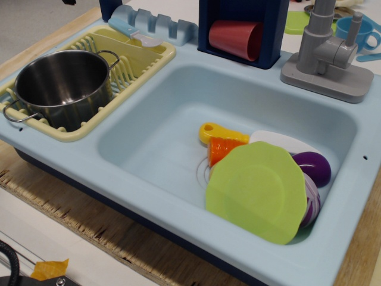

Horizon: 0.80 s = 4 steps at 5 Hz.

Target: Put spoon in pot

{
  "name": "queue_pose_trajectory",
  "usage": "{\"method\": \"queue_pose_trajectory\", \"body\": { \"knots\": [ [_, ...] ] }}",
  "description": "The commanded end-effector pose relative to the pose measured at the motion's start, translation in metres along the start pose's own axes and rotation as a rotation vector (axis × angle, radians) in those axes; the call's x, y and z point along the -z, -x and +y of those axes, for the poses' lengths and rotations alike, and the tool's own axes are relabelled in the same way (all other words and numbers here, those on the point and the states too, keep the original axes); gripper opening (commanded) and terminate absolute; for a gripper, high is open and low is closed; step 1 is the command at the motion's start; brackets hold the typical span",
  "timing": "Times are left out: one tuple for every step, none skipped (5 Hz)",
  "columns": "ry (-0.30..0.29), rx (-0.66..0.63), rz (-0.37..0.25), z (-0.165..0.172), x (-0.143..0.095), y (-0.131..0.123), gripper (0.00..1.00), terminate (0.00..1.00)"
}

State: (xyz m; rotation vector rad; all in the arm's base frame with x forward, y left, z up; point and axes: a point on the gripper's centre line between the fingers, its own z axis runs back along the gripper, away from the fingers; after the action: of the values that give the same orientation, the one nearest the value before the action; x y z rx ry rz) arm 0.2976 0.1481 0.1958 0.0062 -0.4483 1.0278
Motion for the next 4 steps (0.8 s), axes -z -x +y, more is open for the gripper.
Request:
{"method": "queue_pose_trajectory", "body": {
  "knots": [
    [0.0,0.0,0.0,0.0,0.0,0.0,1.0,0.0],
    [0.002,0.0,0.014,-0.007,0.006,0.0,1.0,0.0],
    [0.009,-0.008,0.021,-0.01,0.013,0.001,1.0,0.0],
    [0.01,-0.007,0.021,-0.012,0.017,0.001,1.0,0.0]
  ]
}}
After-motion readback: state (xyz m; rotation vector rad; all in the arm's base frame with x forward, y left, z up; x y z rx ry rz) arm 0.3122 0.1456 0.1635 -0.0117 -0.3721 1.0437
